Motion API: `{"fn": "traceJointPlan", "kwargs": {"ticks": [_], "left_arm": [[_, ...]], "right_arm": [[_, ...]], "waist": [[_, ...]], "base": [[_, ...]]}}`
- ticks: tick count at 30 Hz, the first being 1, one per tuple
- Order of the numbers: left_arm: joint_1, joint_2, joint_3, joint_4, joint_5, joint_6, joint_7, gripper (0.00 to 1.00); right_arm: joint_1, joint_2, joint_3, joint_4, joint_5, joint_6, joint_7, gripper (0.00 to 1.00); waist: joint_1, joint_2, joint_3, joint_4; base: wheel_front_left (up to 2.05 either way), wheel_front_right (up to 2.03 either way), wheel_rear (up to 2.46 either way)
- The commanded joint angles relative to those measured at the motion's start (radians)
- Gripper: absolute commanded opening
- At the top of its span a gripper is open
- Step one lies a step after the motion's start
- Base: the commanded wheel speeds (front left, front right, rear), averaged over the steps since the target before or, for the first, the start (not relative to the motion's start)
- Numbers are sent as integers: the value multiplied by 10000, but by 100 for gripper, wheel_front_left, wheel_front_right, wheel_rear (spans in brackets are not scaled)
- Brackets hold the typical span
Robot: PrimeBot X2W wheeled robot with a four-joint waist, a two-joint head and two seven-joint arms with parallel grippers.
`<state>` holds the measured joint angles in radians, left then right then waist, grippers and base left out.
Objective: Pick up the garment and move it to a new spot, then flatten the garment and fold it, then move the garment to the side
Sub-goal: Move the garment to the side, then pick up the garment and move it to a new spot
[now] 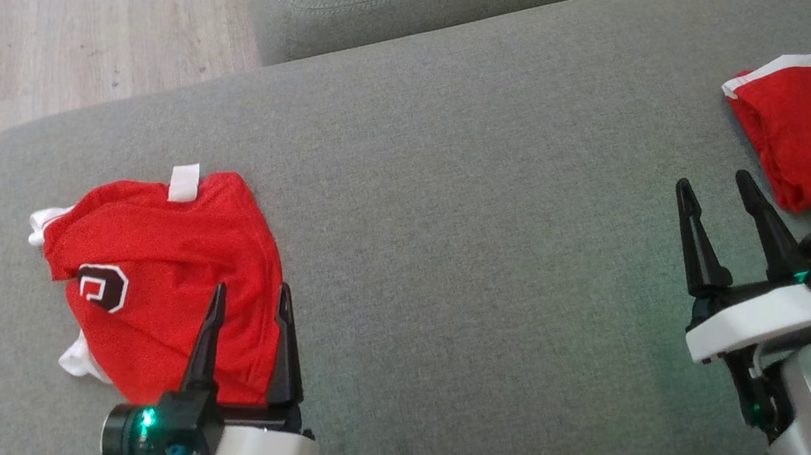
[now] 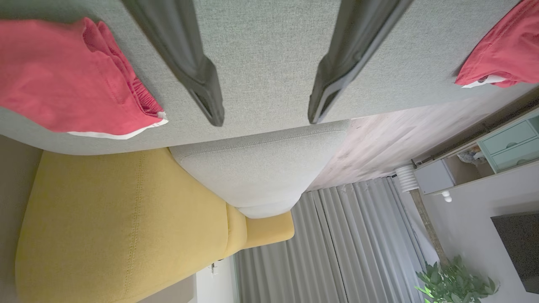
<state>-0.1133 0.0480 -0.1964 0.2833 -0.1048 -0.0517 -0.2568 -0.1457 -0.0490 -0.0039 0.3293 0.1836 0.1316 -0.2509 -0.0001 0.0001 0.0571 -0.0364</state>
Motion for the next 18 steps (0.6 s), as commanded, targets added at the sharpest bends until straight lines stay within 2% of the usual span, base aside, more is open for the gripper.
{"fn": "traceJointPlan", "kwargs": {"ticks": [1,11,18], "left_arm": [[-233,24,333,-357,-40,52,-49,100],[-357,23,254,-375,-85,72,-49,100],[-357,23,188,-334,-178,132,-49,100]], "right_arm": [[-270,-16,285,-470,55,-9,-107,100],[-199,-14,424,-618,181,-9,-108,100],[-50,-13,731,-639,35,-9,-108,100]], "waist": [[1,-1,30,-1],[1,-1,90,88],[1,-1,-70,591]], "base": [[0,0,0],[0,0,0],[0,0,0]]}}
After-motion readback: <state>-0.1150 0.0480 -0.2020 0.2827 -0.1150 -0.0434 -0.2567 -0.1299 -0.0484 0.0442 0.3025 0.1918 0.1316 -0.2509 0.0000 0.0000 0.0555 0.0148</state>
